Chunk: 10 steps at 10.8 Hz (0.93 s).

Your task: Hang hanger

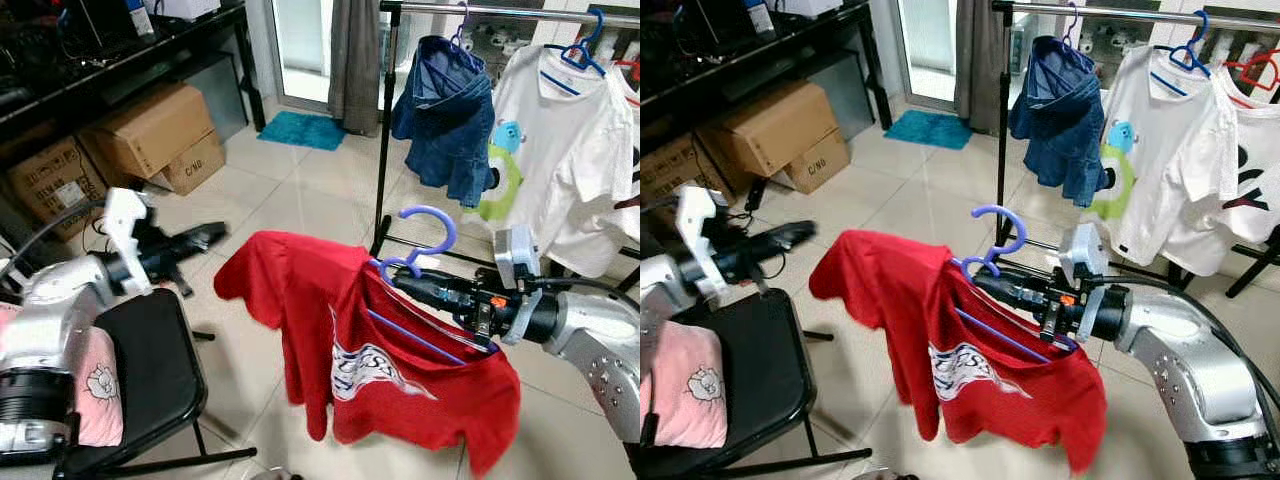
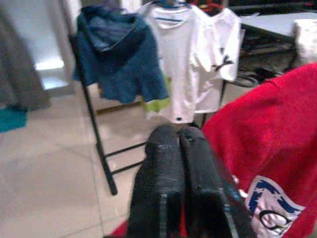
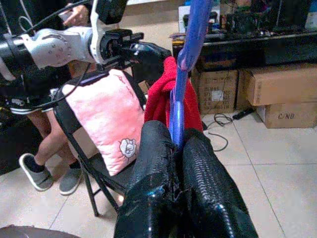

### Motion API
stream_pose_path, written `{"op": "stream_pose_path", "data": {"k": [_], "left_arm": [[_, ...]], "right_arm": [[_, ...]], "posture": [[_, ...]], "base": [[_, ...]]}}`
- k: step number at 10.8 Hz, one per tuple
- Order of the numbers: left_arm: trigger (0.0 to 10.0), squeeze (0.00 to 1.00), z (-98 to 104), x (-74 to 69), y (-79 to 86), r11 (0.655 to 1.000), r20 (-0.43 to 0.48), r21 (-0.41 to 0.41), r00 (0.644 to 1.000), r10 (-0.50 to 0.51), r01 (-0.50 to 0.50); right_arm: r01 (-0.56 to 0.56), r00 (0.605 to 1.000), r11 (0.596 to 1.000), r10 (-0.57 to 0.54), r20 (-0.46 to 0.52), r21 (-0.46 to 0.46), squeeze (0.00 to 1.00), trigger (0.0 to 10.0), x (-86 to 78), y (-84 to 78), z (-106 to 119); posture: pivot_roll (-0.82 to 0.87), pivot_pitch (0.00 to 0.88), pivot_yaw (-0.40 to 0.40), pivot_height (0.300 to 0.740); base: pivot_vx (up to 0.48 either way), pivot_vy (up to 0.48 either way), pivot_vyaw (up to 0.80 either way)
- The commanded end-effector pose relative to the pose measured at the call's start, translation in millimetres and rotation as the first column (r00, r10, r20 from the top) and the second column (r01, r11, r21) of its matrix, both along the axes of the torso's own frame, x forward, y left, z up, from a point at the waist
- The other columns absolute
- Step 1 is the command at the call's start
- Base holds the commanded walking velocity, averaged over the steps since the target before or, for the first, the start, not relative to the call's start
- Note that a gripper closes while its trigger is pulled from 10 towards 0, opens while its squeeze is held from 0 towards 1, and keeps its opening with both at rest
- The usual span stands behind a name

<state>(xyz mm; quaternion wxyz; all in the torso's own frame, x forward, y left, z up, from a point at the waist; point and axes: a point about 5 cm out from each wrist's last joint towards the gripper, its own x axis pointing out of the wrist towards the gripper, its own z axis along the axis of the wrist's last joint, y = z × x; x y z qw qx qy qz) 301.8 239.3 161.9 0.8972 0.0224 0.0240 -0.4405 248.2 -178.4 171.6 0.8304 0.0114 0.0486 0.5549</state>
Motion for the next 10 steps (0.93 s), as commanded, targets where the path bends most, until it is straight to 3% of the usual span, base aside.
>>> {"op": "stream_pose_path", "data": {"k": [1, 4, 6, 9, 10], "left_arm": [[10.0, 1.00, 6, -2.2, -1.9, 0.998, 0.022, 0.038, 0.998, -0.055, 0.054], [10.0, 1.00, 0, -10.3, -0.7, 0.980, -0.007, 0.127, 0.989, -0.151, 0.151], [10.0, 1.00, 4, -9.5, 0.8, 0.980, 0.000, 0.128, 0.988, -0.156, 0.155], [10.0, 1.00, 2, -14.0, -0.1, 0.952, -0.110, 0.136, 0.960, -0.259, 0.273], [10.0, 0.79, 2, -16.0, 0.5, 0.936, -0.139, 0.155, 0.945, -0.297, 0.317]], "right_arm": [[-0.044, 0.998, 0.999, 0.043, 0.048, 0.004, 0.00, 10.0, -2.1, 3.3, 12], [-0.094, 0.995, 0.995, 0.095, 0.016, -0.042, 0.00, 10.0, -6.5, -3.5, 10], [-0.100, 0.995, 0.994, 0.101, 0.013, -0.049, 0.00, 10.0, -5.4, -6.9, 11], [-0.113, 0.993, 0.992, 0.115, 0.021, -0.053, 0.00, 10.0, -6.1, -9.2, 13], [-0.131, 0.991, 0.990, 0.133, 0.020, -0.058, 0.00, 10.0, -6.0, -6.4, 13]], "posture": [[-0.16, 0.000, 0.120, 0.740], [-0.17, 0.000, 0.116, 0.740], [-0.18, 0.000, 0.123, 0.740], [-0.16, 0.000, 0.116, 0.740], [-0.16, 0.000, 0.117, 0.740]], "base": [[0.000, 0.000, 0.00], [0.000, 0.000, 0.00], [0.000, 0.000, 0.00], [0.000, 0.000, 0.00], [0.000, 0.000, 0.00]]}}
